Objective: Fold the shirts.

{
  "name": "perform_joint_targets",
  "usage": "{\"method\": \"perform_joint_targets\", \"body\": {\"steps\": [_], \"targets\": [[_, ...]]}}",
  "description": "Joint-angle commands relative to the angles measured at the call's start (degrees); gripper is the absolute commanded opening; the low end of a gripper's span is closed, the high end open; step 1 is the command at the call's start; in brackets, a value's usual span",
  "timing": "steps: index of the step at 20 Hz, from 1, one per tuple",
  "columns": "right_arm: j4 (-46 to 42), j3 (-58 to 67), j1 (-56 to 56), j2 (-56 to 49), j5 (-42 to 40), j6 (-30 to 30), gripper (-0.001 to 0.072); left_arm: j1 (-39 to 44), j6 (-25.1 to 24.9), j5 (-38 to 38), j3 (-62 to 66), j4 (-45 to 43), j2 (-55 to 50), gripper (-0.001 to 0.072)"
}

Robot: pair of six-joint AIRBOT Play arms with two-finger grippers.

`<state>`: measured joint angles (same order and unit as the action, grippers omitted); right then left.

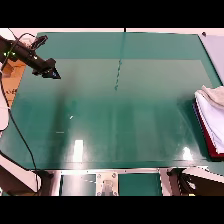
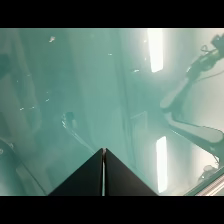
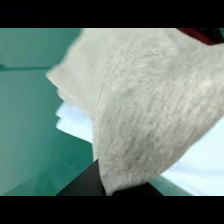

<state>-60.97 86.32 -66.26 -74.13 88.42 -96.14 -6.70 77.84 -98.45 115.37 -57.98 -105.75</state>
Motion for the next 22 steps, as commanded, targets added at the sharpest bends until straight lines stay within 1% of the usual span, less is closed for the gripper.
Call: {"method": "perform_joint_targets", "body": {"steps": [1,2,3,4,5,6,8,9,10,11,12,13,15,17,20,22], "targets": [[-5.1,-7.3,-0.4,1.3,2.7,-4.2,0.0009,0.0,-0.4,-0.3,0.0,0.6,0.0,0.0021],[-6.4,-9.2,-0.4,1.3,2.8,-4.2,0.0040,0.0,-0.4,-0.3,0.0,0.6,0.0,0.0021],[-8.6,-10.9,-0.4,1.3,3.7,-4.3,0.0226,0.0,-0.4,-0.3,0.0,0.6,0.0,0.0021],[-11.5,-12.0,-0.5,1.3,5.4,-6.4,0.0415,0.0,-0.5,-0.3,0.0,0.6,0.0,0.0021],[-14.2,-12.2,-0.7,1.1,8.4,-8.7,0.0555,0.0,-1.0,-0.3,0.0,0.6,0.0,0.0021],[-15.5,-12.0,-1.1,1.1,10.3,-9.6,0.0556,0.0,-1.7,-0.3,0.0,0.6,0.0,0.0021],[-13.5,-10.5,-2.0,1.1,12.2,-11.5,0.0555,0.0,-1.9,-0.5,0.0,1.1,0.0,0.0021],[-10.4,-9.4,-2.0,1.1,12.2,-11.4,0.0552,0.0,-1.9,-0.9,0.0,1.4,0.0,0.0021],[-6.0,-8.1,-1.6,1.1,11.6,-10.9,0.0467,0.0,-1.9,-1.3,0.0,1.8,0.1,0.0021],[-0.8,-6.6,-0.5,1.1,10.0,-8.3,0.0093,0.0,-1.9,-1.5,0.0,2.8,0.2,0.0020],[3.6,-5.1,1.4,1.1,7.7,-5.3,0.0024,0.0,-1.8,-1.5,0.0,3.7,0.5,0.0021],[5.6,-4.0,4.0,1.1,5.7,-2.8,0.0010,0.0,-1.8,-1.4,0.0,4.6,1.3,0.0020],[5.9,-3.0,10.8,1.5,1.6,1.3,0.0009,0.4,-1.8,-0.2,-0.2,5.7,3.6,0.0020],[5.9,-4.8,19.4,2.8,-2.4,5.0,0.0009,1.7,-1.9,1.5,-2.4,5.6,7.2,0.0020],[5.8,-15.0,33.5,8.9,-8.2,8.8,0.0009,4.8,-2.2,3.1,-11.8,5.6,14.5,0.0020],[4.4,-24.3,42.5,14.0,-11.7,10.7,0.0009,7.3,-2.9,6.4,-22.5,5.4,21.4,0.0020]]}}
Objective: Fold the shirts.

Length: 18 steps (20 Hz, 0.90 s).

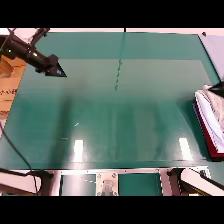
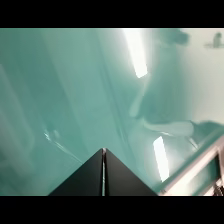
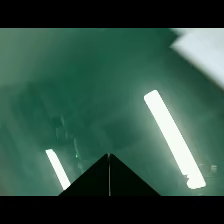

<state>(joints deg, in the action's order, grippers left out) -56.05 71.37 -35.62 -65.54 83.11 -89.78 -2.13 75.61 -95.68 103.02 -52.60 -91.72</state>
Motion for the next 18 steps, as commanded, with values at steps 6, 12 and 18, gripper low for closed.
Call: {"method": "perform_joint_targets", "body": {"steps": [6,12,18], "targets": [[-2.7,-28.5,30.5,11.8,-15.9,4.6,0.0009,7.2,-1.0,13.5,-37.4,-0.3,23.9,0.0021],[-2.9,-29.0,32.5,11.8,-18.6,4.5,0.0009,7.1,-1.1,13.4,-39.5,-0.3,25.2,0.0021],[-2.9,-29.0,32.5,11.8,-18.6,4.5,0.0009,7.1,-1.1,13.8,-39.5,0.4,25.2,0.0021]]}}
